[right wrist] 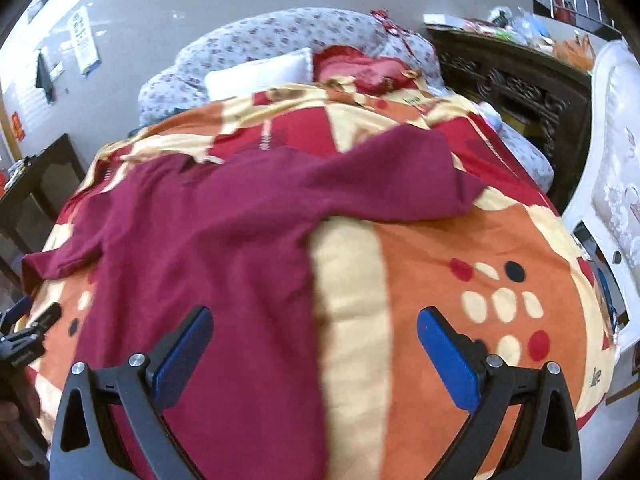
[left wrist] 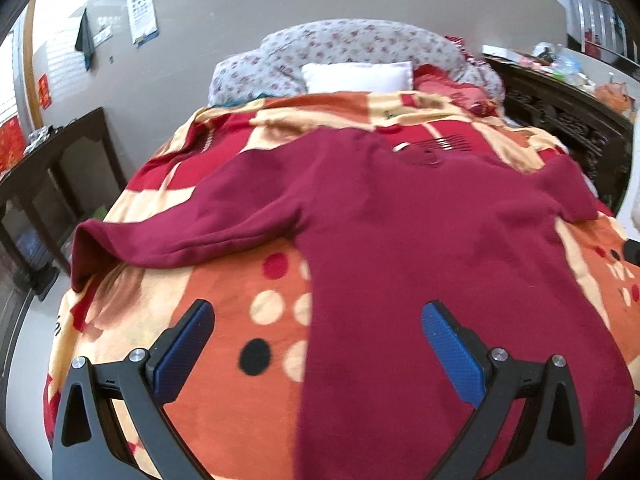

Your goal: Fold small clothes

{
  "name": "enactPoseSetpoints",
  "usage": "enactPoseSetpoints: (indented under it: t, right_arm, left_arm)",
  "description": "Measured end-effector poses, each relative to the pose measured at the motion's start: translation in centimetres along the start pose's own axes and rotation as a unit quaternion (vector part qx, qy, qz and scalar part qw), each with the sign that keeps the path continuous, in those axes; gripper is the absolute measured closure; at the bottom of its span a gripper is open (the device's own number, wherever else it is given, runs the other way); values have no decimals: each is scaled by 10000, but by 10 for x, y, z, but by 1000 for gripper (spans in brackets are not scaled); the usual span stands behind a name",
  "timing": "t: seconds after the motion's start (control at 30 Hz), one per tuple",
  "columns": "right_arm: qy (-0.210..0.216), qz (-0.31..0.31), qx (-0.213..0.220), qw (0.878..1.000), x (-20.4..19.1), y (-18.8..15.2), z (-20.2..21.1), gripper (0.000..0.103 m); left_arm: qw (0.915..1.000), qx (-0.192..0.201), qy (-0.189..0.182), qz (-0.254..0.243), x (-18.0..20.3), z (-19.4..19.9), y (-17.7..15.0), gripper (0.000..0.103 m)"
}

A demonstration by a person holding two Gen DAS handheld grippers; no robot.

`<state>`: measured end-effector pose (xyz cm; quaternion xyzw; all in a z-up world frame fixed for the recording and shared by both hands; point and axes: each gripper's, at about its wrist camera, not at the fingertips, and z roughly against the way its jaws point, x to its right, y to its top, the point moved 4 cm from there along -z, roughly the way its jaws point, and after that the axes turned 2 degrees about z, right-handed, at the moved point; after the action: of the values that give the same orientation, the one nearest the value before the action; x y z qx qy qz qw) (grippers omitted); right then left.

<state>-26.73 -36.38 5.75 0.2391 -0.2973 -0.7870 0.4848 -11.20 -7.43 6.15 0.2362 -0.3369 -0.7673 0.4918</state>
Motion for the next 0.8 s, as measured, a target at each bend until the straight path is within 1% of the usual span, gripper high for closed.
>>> enactPoseSetpoints:
  t: [0.1, 0.23, 0.43, 0.57, 0.8]
  right_arm:
    - [11, 102, 106, 9999, -26, 1, 5, 0]
    - [53, 496, 98, 9987, -64, 2, 1, 0]
    - [-390, 1069, 253, 9932, -100, 3, -7, 0]
    - [-298, 1099, 260, 9932, -113, 6, -13, 0]
    - [-148, 931, 165, 9954, -121, 9, -23, 0]
  left_arm:
    - [9999, 51, -89, -77, 13, 6, 2, 0]
    - [9998, 137, -92, -127, 20, 9, 2, 0]
    - [10000, 19, -83, 15, 16, -1, 0, 0]
    - [9997, -68, -109, 185, 8, -8, -1, 0]
    - [9996, -121, -68, 243, 1, -20, 2, 0]
